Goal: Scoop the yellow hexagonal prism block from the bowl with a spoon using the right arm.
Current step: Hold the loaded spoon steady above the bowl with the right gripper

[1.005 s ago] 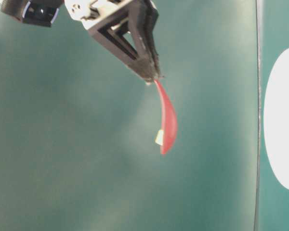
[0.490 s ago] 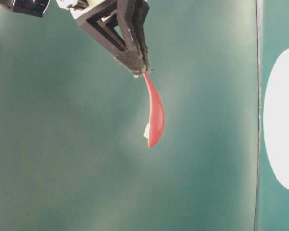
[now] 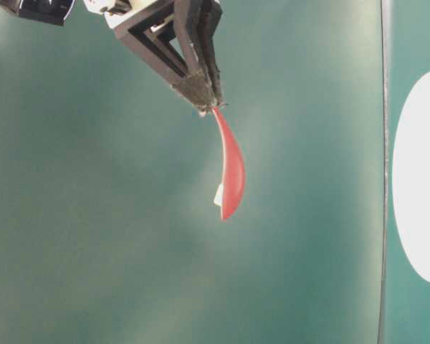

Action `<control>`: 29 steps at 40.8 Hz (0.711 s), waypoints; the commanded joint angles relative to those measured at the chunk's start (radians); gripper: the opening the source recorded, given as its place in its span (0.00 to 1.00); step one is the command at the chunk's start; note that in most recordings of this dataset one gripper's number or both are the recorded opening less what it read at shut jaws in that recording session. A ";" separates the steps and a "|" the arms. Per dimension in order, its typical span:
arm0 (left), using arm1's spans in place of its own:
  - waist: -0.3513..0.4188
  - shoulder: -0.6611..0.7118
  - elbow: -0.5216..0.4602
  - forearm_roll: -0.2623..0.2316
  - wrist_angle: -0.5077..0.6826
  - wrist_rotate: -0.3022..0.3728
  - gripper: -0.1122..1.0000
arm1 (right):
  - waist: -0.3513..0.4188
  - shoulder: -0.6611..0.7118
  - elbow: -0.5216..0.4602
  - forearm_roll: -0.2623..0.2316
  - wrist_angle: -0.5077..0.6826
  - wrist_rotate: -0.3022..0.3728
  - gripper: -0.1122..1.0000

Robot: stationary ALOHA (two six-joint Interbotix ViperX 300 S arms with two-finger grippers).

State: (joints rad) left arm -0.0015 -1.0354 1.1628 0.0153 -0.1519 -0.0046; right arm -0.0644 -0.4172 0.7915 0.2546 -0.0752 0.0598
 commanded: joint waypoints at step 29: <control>0.002 0.006 -0.028 0.002 -0.005 -0.002 0.10 | -0.008 -0.020 -0.015 -0.002 -0.023 0.000 0.33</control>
State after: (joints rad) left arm -0.0015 -1.0370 1.1628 0.0153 -0.1503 -0.0046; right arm -0.0706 -0.4172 0.7931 0.2546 -0.0859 0.0598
